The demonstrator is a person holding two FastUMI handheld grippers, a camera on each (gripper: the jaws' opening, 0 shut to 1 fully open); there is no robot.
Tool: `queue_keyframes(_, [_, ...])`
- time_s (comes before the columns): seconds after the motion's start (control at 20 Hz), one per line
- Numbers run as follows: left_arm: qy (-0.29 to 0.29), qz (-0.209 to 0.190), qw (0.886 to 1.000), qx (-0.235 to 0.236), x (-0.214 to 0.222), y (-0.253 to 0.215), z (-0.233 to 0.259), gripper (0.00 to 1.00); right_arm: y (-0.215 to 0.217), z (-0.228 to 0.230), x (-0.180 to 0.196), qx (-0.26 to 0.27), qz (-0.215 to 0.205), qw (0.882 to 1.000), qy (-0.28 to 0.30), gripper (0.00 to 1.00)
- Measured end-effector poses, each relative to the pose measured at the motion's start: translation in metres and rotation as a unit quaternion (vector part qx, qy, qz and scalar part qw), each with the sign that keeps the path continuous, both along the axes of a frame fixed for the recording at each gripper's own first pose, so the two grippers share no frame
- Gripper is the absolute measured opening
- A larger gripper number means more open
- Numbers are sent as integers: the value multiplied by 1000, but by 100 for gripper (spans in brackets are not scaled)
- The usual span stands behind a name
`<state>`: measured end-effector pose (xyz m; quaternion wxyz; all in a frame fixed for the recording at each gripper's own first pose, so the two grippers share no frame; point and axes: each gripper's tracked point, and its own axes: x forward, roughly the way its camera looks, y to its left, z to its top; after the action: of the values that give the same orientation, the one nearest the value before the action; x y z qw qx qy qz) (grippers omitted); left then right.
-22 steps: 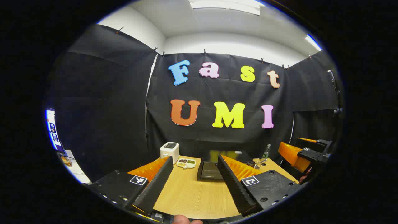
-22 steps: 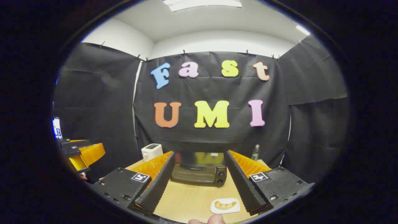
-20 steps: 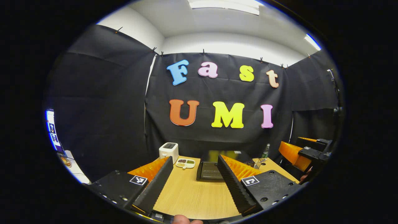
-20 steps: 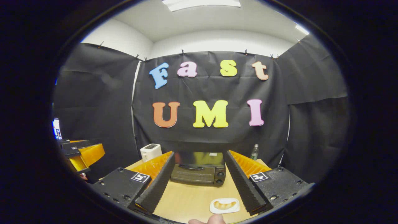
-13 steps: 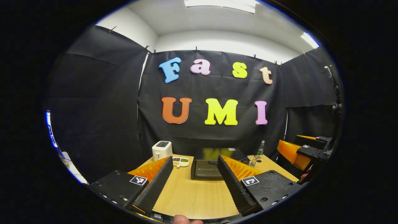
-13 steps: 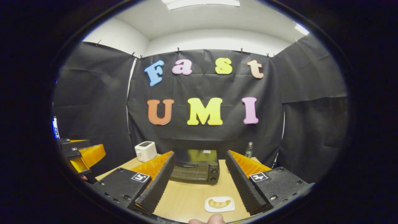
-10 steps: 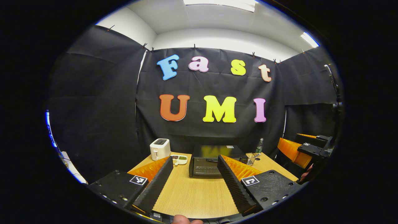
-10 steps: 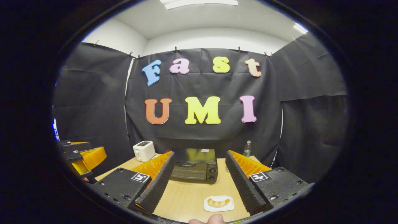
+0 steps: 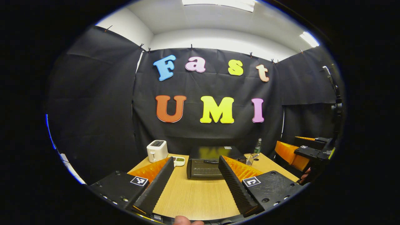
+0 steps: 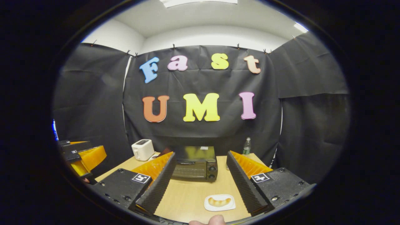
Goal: Open the electric oven with the left hand, put the food in, and close the electric oven.
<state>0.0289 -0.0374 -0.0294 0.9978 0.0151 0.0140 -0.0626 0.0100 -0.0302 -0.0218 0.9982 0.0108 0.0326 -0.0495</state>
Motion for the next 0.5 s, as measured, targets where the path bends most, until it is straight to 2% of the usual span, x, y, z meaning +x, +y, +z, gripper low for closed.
queue_keyframes(0.3, [14, -5, 1000, 11, 9, -6, -16, 94, -7, -6, 2, -5, -4, 1000, 13, 100])
queue_keyframes(0.5, [24, -11, 1000, 2, 20, -19, -30, 94, -24, -14, 5, -4, -17, 1000, 19, 100])
